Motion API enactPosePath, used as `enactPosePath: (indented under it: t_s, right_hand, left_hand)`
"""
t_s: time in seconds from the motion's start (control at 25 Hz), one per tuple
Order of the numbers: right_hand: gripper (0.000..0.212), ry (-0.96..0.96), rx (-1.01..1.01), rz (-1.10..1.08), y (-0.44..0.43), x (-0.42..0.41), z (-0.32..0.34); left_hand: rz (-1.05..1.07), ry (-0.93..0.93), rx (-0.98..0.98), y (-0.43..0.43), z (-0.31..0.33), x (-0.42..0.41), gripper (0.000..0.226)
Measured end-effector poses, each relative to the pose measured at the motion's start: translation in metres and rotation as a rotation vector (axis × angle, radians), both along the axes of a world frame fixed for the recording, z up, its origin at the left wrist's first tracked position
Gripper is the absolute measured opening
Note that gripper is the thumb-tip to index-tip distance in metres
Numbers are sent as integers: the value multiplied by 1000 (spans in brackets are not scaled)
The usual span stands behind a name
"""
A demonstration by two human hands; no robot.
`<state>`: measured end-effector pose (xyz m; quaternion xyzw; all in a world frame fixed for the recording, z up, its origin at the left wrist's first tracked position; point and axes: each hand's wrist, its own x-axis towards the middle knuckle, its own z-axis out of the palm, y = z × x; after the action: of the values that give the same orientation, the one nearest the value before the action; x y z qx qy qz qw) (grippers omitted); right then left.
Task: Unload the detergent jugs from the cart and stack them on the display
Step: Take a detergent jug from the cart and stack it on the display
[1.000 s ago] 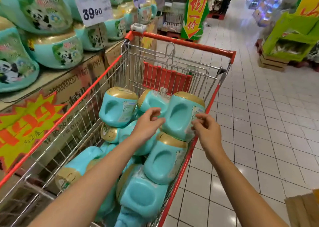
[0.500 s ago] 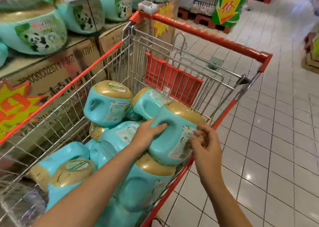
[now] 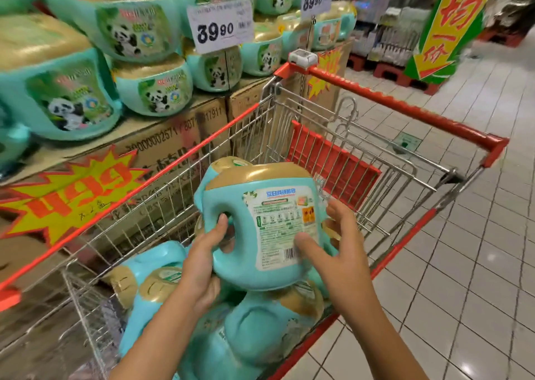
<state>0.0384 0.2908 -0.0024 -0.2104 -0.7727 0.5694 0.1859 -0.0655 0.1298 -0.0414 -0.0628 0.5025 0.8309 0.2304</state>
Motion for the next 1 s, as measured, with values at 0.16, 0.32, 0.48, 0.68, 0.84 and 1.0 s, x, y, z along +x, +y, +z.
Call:
enactPosePath:
  t_s: [0.16,0.32,0.48,0.68,0.84,1.0]
  right_hand:
    - [55,12,36,105,-30,2,17]
    - [123,-94,294,165,-79,-5,14]
    - [117,-19,-18,132,-88,-16,5]
    - [53,162,-749,248,-78,-14,-12]
    - [43,158,-900,384,-87,-10,-8]
    - [36,123,-637,278,-93,-12,6]
  left_hand:
    - [115,19,-3,-35,17,28,32]
    - [147,112,-33,-50,34,55,52]
    - [118,293,-122,-64,41,74,69]
    - [15,297,-251,-92,26,44,79]
    - [-59,-86,223,-88,13,41,109]
    - [25,-74,345,-85,10,45,73]
